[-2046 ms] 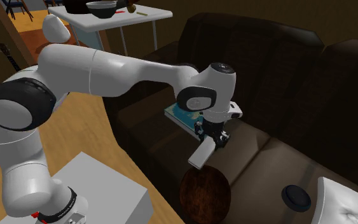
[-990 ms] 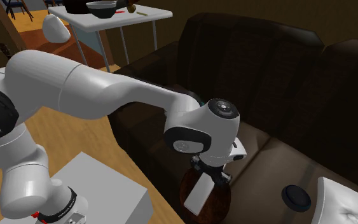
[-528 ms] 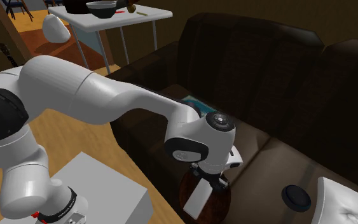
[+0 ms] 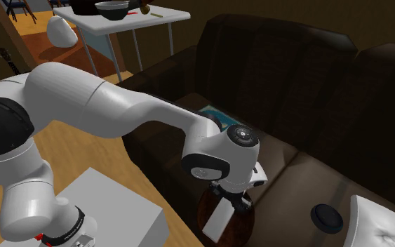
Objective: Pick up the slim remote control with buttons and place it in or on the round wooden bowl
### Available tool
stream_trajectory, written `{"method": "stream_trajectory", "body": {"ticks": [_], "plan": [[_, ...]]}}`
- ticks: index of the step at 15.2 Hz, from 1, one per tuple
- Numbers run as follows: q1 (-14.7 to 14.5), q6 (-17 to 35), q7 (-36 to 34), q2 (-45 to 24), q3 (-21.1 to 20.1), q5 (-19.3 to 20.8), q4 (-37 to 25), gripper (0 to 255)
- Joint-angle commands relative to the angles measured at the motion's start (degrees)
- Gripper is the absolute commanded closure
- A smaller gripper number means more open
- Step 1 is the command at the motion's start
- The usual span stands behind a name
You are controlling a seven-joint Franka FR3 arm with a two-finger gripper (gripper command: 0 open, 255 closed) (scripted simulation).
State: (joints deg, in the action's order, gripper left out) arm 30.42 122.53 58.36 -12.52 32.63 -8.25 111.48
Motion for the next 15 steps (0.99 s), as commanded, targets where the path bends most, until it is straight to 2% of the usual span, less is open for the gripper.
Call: {"method": "stream_trajectory", "body": {"ticks": [1, 6, 10, 15], "plan": [[0.00, 0.01, 0.00, 0.01, 0.00, 0.00, -0.01, 0], [0.00, 0.00, 0.01, 0.01, 0.00, 0.00, -0.02, 0], [-0.54, -6.49, -1.50, 3.08, 0.57, 2.24, -3.98, 0], [-0.53, -6.49, -1.50, 3.08, 0.56, 2.24, -3.98, 0]]}}
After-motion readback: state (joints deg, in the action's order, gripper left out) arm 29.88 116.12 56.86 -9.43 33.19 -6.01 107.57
